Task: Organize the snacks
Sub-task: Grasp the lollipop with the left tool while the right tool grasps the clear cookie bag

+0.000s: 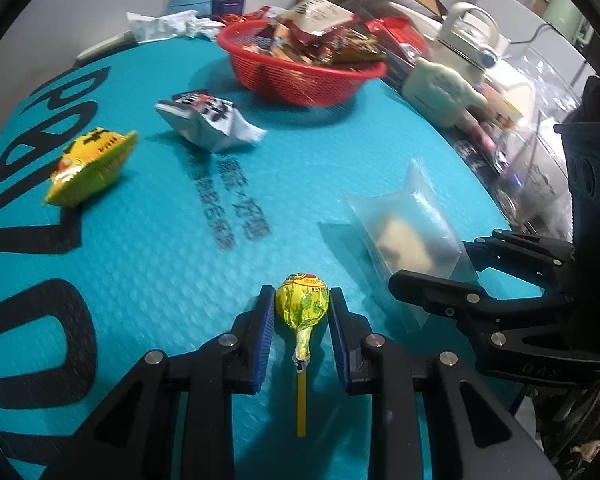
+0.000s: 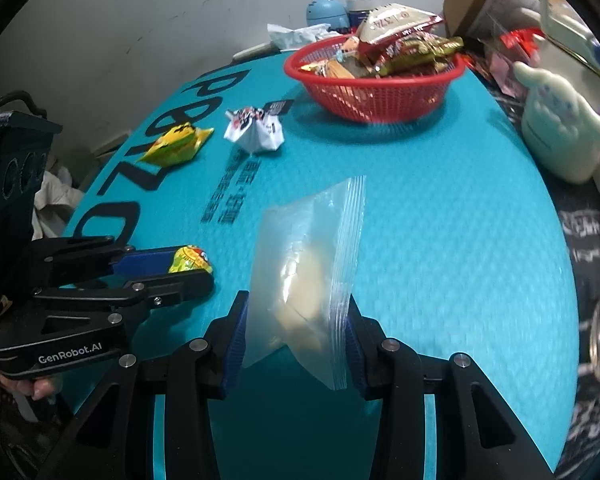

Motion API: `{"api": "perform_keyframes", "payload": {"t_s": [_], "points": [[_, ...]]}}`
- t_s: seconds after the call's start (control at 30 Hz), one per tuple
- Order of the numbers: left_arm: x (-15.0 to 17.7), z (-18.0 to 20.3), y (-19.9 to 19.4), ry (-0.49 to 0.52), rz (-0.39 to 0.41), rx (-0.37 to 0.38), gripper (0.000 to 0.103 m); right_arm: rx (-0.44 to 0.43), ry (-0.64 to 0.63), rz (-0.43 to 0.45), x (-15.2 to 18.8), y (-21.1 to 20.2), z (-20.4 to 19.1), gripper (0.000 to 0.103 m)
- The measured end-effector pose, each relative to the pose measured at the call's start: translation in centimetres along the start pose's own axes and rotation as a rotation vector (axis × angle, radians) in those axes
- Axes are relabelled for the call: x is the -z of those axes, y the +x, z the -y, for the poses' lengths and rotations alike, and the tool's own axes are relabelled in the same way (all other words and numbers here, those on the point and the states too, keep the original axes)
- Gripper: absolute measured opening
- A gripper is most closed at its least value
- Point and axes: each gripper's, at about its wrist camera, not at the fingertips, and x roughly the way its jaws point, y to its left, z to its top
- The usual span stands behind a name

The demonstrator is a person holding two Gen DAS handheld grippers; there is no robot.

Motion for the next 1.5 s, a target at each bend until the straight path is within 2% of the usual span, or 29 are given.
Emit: {"api": "perform_keyframes", "payload": {"t_s": [0.2,0.37,0.6,0.9,0.93,0.97,1.03,1.07,1.17,1.5], "points": [[0.1,1.0,0.4,0.043,0.013,-0.033,0.026,0.055,-0.026,0.0,0.4,-0.7,-0.4,0.046],[-0.4,1.0,0.7,0.057,0.019,-0.039,0.026,0.084,-0.045,0.008,0.4,-0.8,-0.6,0.062],[-0.5,1.2,0.8,0.061,0.03,-0.055,0.026,0.102,-0.052,0.012,0.4,-0.8,-0.5,0.071],[-0.6,1.1,0.8,0.034,0.053,-0.053,0.026,0.113,-0.058,0.028,0.1,-0.1,-0.5,0.07],[-0.6,1.1,0.8,0.027,0.056,-0.05,0.026,0.113,-0.061,0.03,0.1,0.0,-0.5,0.069],[-0.5,1.0,0.8,0.025,0.057,-0.05,0.026,0.114,-0.063,0.032,0.1,0.0,-0.5,0.061],[-0.5,1.1,0.8,0.029,0.059,-0.057,0.026,0.115,-0.073,0.035,0.2,0.1,-0.6,0.057],[-0.5,1.3,0.8,0.035,0.061,-0.067,0.026,0.112,-0.078,0.04,0.3,0.1,-0.6,0.048],[-0.4,1.6,0.8,0.047,0.06,-0.082,0.026,0.096,-0.073,0.046,0.4,0.0,-0.5,0.047],[0.3,1.8,-0.2,-0.003,0.045,-0.009,0.026,0.067,-0.025,0.075,1.3,-1.5,-0.3,0.044]]}}
